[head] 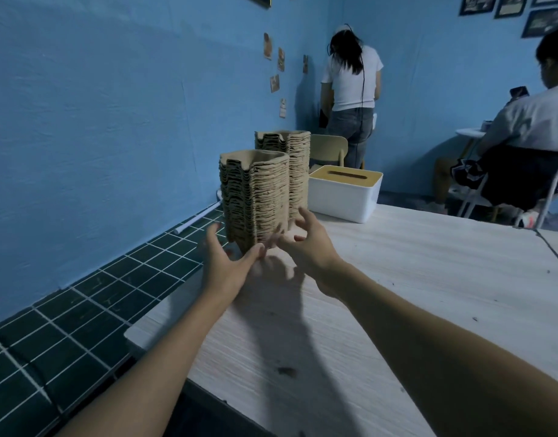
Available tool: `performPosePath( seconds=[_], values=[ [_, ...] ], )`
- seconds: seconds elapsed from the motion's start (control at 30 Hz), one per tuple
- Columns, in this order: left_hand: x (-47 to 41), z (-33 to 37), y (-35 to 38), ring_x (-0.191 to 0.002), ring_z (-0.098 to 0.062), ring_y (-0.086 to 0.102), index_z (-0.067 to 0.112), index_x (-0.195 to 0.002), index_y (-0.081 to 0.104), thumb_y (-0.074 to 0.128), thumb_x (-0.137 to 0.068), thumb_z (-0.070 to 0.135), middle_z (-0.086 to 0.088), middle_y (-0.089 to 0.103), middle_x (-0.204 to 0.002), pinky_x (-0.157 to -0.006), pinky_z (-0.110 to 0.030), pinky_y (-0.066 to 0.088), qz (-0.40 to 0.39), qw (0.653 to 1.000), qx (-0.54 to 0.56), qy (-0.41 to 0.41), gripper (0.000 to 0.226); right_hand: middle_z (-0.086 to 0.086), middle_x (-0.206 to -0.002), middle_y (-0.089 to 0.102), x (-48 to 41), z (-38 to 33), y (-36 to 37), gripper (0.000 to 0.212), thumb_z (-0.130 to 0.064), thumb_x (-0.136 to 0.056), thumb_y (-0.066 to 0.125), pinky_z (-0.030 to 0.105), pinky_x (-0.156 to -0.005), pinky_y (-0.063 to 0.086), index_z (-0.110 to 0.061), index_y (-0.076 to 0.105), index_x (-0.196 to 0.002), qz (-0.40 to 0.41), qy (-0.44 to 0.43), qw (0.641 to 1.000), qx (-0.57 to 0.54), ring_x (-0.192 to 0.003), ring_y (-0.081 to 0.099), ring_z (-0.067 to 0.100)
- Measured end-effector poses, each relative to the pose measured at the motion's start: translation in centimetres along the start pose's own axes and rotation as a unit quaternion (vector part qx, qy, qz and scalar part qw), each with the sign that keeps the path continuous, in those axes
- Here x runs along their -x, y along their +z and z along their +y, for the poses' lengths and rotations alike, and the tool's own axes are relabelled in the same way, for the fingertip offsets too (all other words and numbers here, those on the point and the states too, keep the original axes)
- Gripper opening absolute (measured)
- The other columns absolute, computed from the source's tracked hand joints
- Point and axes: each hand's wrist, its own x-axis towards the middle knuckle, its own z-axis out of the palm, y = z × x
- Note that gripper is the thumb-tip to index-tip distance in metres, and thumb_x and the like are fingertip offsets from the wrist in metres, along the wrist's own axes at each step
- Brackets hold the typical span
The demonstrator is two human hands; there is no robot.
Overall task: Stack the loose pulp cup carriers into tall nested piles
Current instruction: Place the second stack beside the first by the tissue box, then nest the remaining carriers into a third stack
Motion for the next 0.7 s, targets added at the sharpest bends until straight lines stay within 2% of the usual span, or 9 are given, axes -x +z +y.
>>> performPosePath(
  seconds=[0.07, 0.13, 0.2, 0.3, 0.37, 0.43, 0.5, 0.6, 0.7],
  values=[
    [1.5, 0.9, 0.4, -0.096, -0.017, 0.051, 0.027, -0.124, 0.041, 0.08, -0.082, 0.032, -0.006, 0.048, -0.116, -0.078, -0.035, 0.05, 0.022, 0.998, -0.02, 0.056, 0.057, 0.004, -0.151, 0.039, 1.2, -0.2, -1.2, 0.077, -0.022, -0.09, 0.069, 0.038, -0.092, 0.05, -0.025, 0.025, -0.153, 0.016, 0.006, 1.0, 0.024, -0.123, 0.049, 0.022],
    [2.6, 2.7, 1.8, -0.083, -0.015, 0.047, 0.022, -0.115, 0.048, 0.078, -0.084, 0.027, -0.004, 0.048, -0.102, -0.073, -0.032, 0.047, 0.012, 0.994, -0.009, 0.108, 0.044, 0.004, -0.149, 0.041, 2.6, -0.2, -3.0, 0.069, -0.023, -0.094, 0.064, 0.031, -0.08, 0.052, -0.023, 0.027, -0.152, 0.028, 0.017, 0.998, 0.049, -0.12, 0.052, 0.023],
    [3.8, 5.3, 4.3, -0.082, -0.017, 0.05, 0.021, -0.107, 0.054, 0.077, -0.086, 0.026, -0.005, 0.054, -0.097, -0.072, -0.03, 0.045, -0.035, 0.988, 0.017, 0.148, 0.031, 0.005, -0.145, 0.044, 4.2, -0.4, -5.6, 0.061, -0.024, -0.096, 0.061, 0.025, -0.074, 0.048, -0.022, 0.029, -0.149, 0.052, 0.015, 0.996, 0.067, -0.112, 0.055, 0.019],
    [6.4, 10.1, 9.1, -0.084, -0.018, 0.057, 0.02, -0.104, 0.059, 0.072, -0.091, 0.026, -0.002, 0.06, -0.094, -0.068, -0.019, 0.045, -0.117, 0.975, 0.047, 0.182, 0.02, 0.005, -0.135, 0.05, 7.2, -1.0, -10.9, 0.055, -0.029, -0.097, 0.06, 0.025, -0.078, 0.049, -0.021, 0.034, -0.144, 0.095, 0.002, 0.992, 0.086, -0.102, 0.057, 0.014],
    [8.7, 13.2, 12.7, -0.084, -0.016, 0.06, 0.019, -0.103, 0.059, 0.068, -0.093, 0.026, -0.002, 0.064, -0.092, -0.064, -0.01, 0.043, -0.166, 0.962, 0.066, 0.206, 0.015, 0.003, -0.128, 0.054, 9.5, -1.0, -15.4, 0.05, -0.031, -0.097, 0.059, 0.022, -0.073, 0.049, -0.019, 0.038, -0.141, 0.139, 0.002, 0.986, 0.095, -0.099, 0.058, 0.012],
    [11.2, 16.0, 16.7, -0.083, -0.014, 0.06, 0.018, -0.102, 0.06, 0.065, -0.096, 0.027, 0.002, 0.064, -0.089, -0.064, -0.009, 0.045, -0.223, 0.946, 0.073, 0.224, 0.012, 0.004, -0.123, 0.057, 11.9, -0.3, -20.6, 0.044, -0.026, -0.097, 0.059, 0.022, -0.073, 0.049, -0.017, 0.044, -0.138, 0.198, 0.0, 0.973, 0.116, -0.1, 0.059, 0.014],
    [14.0, 18.4, 21.0, -0.08, -0.012, 0.06, 0.019, -0.1, 0.06, 0.064, -0.097, 0.026, 0.006, 0.063, -0.085, -0.067, -0.017, 0.049, -0.277, 0.928, 0.076, 0.235, 0.009, 0.006, -0.119, 0.061, 14.6, 1.0, -26.4, 0.036, -0.018, -0.096, 0.058, 0.026, -0.079, 0.05, -0.013, 0.051, -0.131, 0.267, 0.005, 0.95, 0.161, -0.099, 0.061, 0.016],
    [17.9, 20.9, 27.9, -0.075, -0.015, 0.06, 0.019, -0.096, 0.06, 0.064, -0.096, 0.024, 0.007, 0.062, -0.081, -0.071, -0.029, 0.051, -0.35, 0.897, 0.078, 0.258, 0.006, 0.011, -0.111, 0.065, 18.1, 3.8, -34.9, 0.027, -0.007, -0.091, 0.056, 0.031, -0.085, 0.047, -0.008, 0.06, -0.118, 0.376, 0.012, 0.892, 0.252, -0.095, 0.06, 0.021],
    [21.0, 22.2, 35.3, -0.07, -0.014, 0.058, 0.02, -0.097, 0.06, 0.065, -0.095, 0.022, 0.006, 0.061, -0.081, -0.068, -0.028, 0.05, -0.405, 0.866, 0.061, 0.287, 0.006, 0.015, -0.105, 0.062, 20.4, 6.9, -42.4, 0.025, -0.007, -0.083, 0.053, 0.048, -0.09, 0.047, -0.006, 0.064, -0.106, 0.469, 0.018, 0.819, 0.33, -0.098, 0.057, 0.034]
  ],
)
